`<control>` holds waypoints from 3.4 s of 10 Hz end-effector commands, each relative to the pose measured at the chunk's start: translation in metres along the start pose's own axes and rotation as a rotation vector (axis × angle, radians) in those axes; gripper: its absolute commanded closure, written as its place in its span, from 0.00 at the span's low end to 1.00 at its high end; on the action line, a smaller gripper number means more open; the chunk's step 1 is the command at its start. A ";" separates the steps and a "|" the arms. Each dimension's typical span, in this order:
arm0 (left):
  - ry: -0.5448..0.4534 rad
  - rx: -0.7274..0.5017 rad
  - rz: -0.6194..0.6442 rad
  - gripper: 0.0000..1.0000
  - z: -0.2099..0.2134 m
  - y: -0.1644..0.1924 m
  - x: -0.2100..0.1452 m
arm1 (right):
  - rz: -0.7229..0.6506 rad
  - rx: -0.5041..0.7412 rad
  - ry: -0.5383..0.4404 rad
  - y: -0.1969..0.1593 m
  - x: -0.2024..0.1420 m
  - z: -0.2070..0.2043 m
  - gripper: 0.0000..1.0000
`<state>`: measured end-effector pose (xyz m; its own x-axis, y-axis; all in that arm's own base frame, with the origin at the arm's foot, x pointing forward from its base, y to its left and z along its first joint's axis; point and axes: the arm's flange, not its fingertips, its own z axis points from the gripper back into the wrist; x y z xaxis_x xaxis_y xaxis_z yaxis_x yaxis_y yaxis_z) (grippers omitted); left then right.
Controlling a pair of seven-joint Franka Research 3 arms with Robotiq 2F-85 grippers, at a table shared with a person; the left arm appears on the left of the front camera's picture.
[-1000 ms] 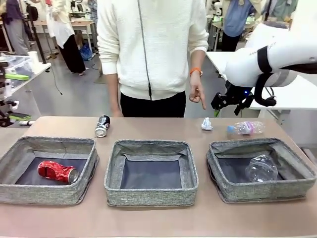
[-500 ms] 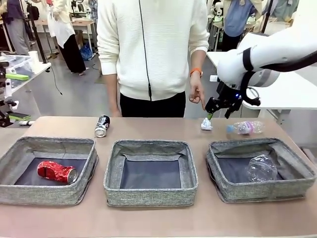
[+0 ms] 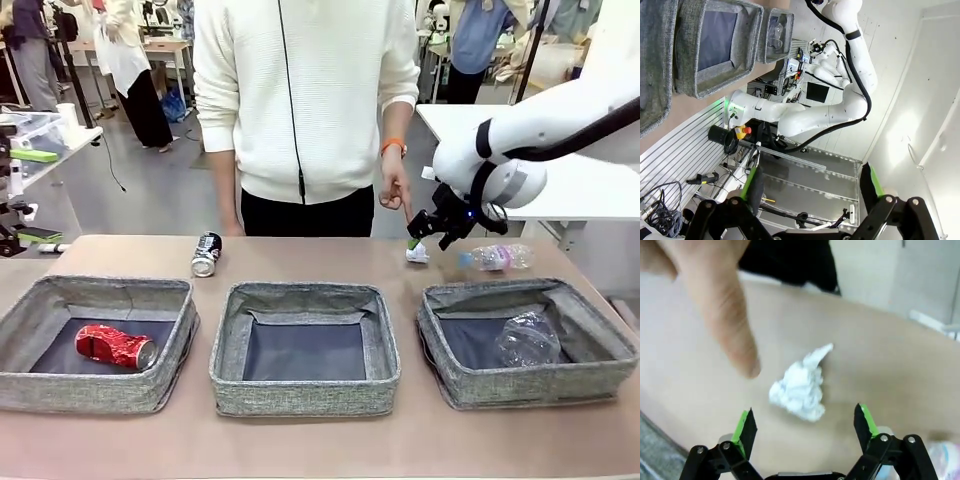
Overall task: Sort the waste into the appropriate baskets.
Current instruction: Pick up the waste item pointed out by the person.
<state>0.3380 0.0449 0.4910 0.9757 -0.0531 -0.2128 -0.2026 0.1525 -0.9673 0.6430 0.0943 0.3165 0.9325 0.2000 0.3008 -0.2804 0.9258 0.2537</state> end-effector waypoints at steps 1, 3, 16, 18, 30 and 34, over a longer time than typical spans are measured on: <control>0.001 -0.017 0.006 0.00 0.000 -0.004 -0.002 | 0.009 0.058 -0.126 -0.010 0.003 -0.012 0.00; 0.001 -0.017 0.006 0.00 0.000 -0.004 -0.002 | -0.025 0.067 -0.132 -0.013 0.005 -0.019 0.00; 0.001 -0.017 0.006 0.00 0.000 -0.004 -0.002 | 0.015 0.050 -0.053 -0.013 -0.002 -0.013 1.00; 0.001 -0.017 0.006 0.00 0.000 -0.004 -0.002 | 0.004 0.045 -0.053 -0.014 -0.004 -0.006 1.00; 0.001 -0.017 0.006 0.00 0.000 -0.004 -0.002 | -0.273 -0.136 -0.046 0.103 -0.127 0.237 1.00; 0.001 -0.017 0.006 0.00 0.000 -0.004 -0.002 | -0.321 -0.237 0.064 0.120 -0.121 0.232 0.95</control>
<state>0.3380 0.0447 0.4910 0.9756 -0.0534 -0.2127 -0.2026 0.1523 -0.9673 0.4409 0.0891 0.5148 0.9660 -0.0912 0.2421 0.0519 0.9851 0.1637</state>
